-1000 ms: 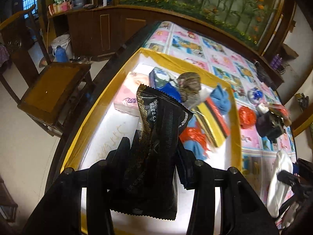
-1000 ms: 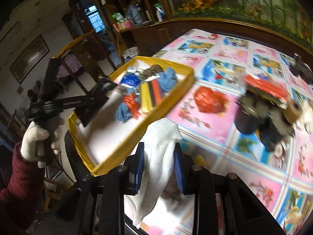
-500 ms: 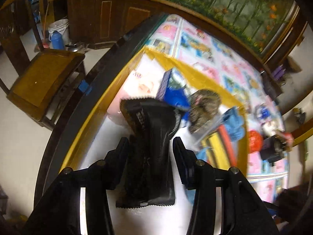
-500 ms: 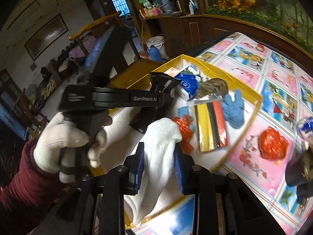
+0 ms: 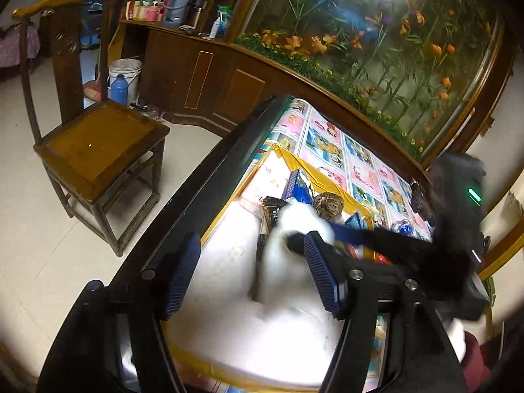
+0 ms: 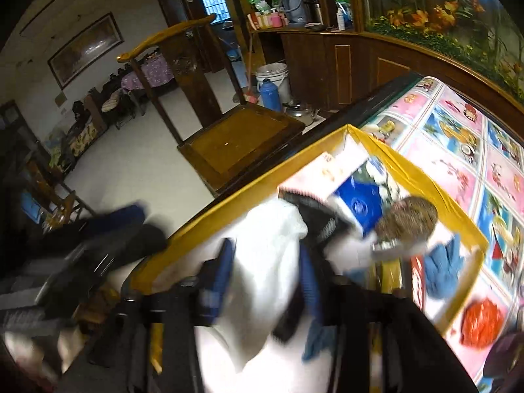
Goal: Organize soft objects
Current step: 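Release the black package with the left tool while the right releases the white cloth, then withdraw both open tools from the tray back over the table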
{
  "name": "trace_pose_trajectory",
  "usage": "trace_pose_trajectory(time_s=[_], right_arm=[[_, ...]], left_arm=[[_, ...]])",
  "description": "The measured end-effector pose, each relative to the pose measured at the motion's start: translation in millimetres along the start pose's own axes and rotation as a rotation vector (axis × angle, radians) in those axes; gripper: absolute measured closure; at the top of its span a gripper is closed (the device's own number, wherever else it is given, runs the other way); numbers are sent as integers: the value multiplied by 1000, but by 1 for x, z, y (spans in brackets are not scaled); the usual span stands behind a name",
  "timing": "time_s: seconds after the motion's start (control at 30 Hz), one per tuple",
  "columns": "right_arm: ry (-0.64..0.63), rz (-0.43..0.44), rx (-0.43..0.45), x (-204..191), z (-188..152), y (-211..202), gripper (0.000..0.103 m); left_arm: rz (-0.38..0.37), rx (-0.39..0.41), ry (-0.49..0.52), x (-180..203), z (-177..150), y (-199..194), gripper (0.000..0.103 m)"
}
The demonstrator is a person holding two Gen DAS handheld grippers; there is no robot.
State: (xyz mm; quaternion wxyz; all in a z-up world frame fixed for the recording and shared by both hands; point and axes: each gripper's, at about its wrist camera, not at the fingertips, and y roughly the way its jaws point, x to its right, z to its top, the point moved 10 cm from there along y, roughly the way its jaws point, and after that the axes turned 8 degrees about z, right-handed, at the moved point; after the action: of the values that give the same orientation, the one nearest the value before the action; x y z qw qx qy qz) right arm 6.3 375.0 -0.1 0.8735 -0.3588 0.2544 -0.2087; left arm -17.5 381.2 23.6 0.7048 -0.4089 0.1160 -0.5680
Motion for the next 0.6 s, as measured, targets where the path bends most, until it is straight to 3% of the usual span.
trace_pose_trajectory(time_s=[0.03,0.2,0.33,0.5,0.6], right_arm=[[5,1,3,-1,2,5,39],[47,47,69,1,8,-7,33],[29,3,129,13,-2,-45,29],[14,-125,253,35,-28,-121,20],[6,-261,346,54,-52,-178,14]], left_arm=[[0,15,-11,-2,1,-3,37],[-22,25,-28,0,2,-10,37],[-38,41,4,16,-7,-16,37],[-89,37,71,51,-26,-24,37],[-134,63,117,80,-36,-36,37]])
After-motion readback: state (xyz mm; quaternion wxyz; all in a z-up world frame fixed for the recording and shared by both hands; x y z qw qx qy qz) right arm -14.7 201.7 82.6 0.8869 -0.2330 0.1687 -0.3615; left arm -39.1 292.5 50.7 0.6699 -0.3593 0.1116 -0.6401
